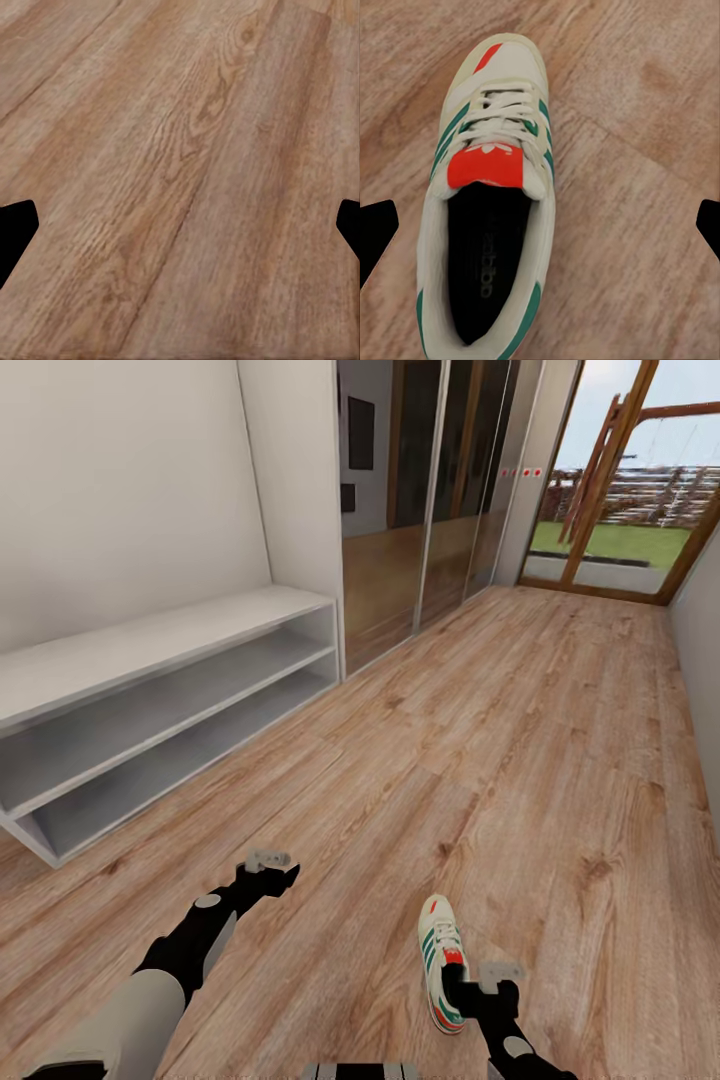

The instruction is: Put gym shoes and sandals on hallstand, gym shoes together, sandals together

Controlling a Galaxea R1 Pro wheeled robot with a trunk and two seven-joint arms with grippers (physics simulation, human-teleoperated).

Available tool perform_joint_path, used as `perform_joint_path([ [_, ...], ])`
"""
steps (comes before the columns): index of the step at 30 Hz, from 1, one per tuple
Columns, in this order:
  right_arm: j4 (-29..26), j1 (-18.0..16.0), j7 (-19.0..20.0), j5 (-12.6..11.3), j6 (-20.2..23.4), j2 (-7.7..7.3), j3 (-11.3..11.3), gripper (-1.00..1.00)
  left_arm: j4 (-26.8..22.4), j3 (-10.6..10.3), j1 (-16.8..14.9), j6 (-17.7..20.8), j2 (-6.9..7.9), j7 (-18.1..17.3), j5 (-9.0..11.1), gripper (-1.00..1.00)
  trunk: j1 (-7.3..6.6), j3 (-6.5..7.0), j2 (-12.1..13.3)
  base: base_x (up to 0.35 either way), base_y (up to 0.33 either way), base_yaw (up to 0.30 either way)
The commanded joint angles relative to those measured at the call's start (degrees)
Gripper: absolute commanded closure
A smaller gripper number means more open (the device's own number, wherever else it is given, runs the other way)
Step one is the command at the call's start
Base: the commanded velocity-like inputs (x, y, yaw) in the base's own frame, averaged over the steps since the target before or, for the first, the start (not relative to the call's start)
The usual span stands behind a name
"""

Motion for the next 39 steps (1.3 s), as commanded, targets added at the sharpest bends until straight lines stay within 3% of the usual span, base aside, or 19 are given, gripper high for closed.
perform_joint_path([
  [1,-0.17,-0.02,-0.41,0.2,-0.1,0.01,0.2,-1.0,-0.04,0.4,-0.01,-0.01,-0.11,-0.41,-0.55,-1.0,0.01,-0.37,-0.03,0.0,0.0,0.0],
  [26,-1.03,-0.01,-0.43,0.28,-0.1,-0.08,0.28,-1.0,0.05,0.42,0.04,-0.01,-0.88,-0.49,-0.73,-1.0,0.65,-8.11,-0.37,0.0,0.0,0.032],
  [39,-1.03,0.0,-0.43,0.28,-0.1,-0.08,0.21,-1.0,0.01,0.4,0.11,-0.09,-0.84,-0.43,-0.74,-1.0,0.65,-8.43,-0.37,0.0,0.0,0.065],
])
